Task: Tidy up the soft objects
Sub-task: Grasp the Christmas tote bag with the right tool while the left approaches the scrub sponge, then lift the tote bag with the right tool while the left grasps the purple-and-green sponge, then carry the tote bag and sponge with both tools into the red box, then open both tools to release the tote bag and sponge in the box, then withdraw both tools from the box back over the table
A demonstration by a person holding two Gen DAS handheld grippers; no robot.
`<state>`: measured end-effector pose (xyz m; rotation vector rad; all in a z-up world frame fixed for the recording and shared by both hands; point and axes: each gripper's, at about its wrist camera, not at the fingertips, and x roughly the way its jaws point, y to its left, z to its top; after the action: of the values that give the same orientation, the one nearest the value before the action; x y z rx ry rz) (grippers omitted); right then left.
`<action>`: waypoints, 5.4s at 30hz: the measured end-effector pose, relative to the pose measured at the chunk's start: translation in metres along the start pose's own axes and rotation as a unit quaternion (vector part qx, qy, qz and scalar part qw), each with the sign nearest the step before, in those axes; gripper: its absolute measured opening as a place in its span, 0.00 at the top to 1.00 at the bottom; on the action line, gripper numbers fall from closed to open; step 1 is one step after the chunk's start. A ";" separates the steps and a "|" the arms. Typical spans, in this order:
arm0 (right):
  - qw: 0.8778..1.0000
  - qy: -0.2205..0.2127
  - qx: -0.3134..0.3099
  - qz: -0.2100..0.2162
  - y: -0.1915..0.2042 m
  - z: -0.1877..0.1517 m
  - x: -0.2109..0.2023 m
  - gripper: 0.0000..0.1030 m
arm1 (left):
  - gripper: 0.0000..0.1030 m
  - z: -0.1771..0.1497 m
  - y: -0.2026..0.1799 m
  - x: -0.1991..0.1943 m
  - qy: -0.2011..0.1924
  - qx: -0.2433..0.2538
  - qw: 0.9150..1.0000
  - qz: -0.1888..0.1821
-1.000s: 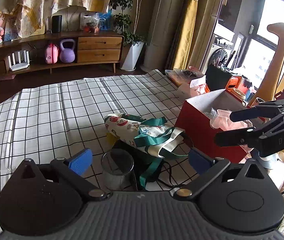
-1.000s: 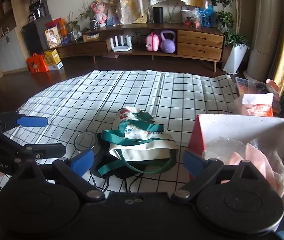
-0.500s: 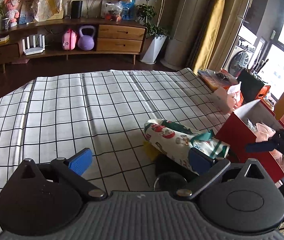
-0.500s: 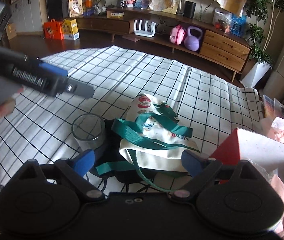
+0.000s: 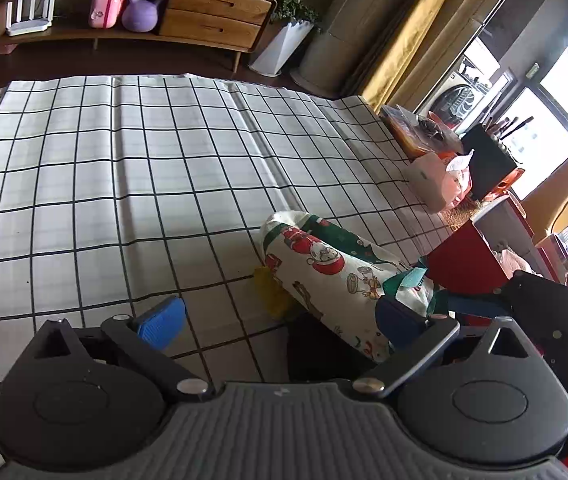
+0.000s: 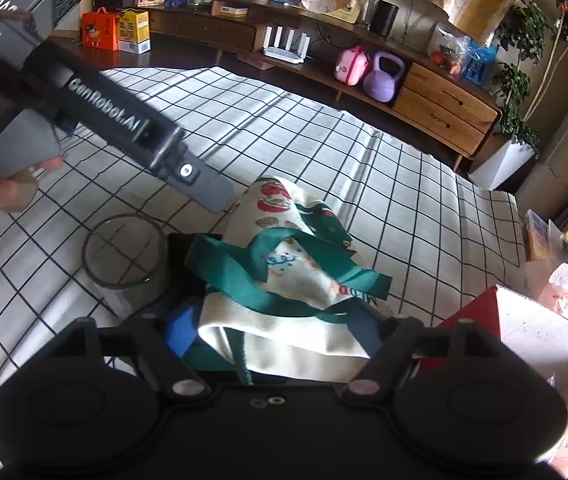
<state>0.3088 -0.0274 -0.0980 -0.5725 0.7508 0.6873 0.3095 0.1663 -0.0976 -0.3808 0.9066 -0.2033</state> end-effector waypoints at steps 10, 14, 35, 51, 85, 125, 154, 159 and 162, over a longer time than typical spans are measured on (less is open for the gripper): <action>0.996 -0.011 0.085 0.040 -0.038 -0.002 -0.009 0.65 | 0.05 -0.002 -0.005 0.013 0.015 0.005 0.999 -0.033; 0.991 -0.017 0.128 0.038 -0.057 -0.005 -0.012 0.78 | 0.11 -0.002 -0.008 0.022 0.027 0.012 0.999 -0.029; 0.982 -0.046 0.183 0.016 -0.094 -0.015 -0.045 0.95 | 0.18 -0.002 -0.096 0.034 0.056 0.246 0.967 -0.037; 0.973 -0.108 0.205 -0.005 -0.149 -0.013 -0.126 0.96 | 0.18 -0.026 -0.138 0.065 0.083 0.428 0.900 0.010; 0.953 -0.172 0.241 -0.060 -0.157 -0.047 -0.206 0.97 | 0.27 -0.007 -0.180 -0.031 -0.060 0.332 0.941 0.025; 0.967 -0.064 0.206 -0.138 -0.192 -0.139 -0.134 0.97 | 0.29 -0.028 -0.328 0.067 -0.079 0.236 0.969 -0.002; 0.942 -0.065 0.328 -0.034 -0.203 -0.164 -0.158 0.51 | 0.20 -0.065 -0.320 0.061 0.014 0.267 0.964 -0.016; 0.943 -0.082 0.318 -0.045 -0.195 -0.158 -0.179 0.43 | 0.20 -0.067 -0.315 0.043 0.006 0.256 0.966 -0.026; 0.944 -0.091 0.313 -0.046 -0.191 -0.155 -0.190 0.39 | 0.20 -0.069 -0.312 0.027 -0.006 0.252 0.967 -0.033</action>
<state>0.2820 -0.3226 -0.0038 0.0404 0.7155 0.3737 0.2668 -0.1441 -0.0293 0.0618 0.7969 -0.4813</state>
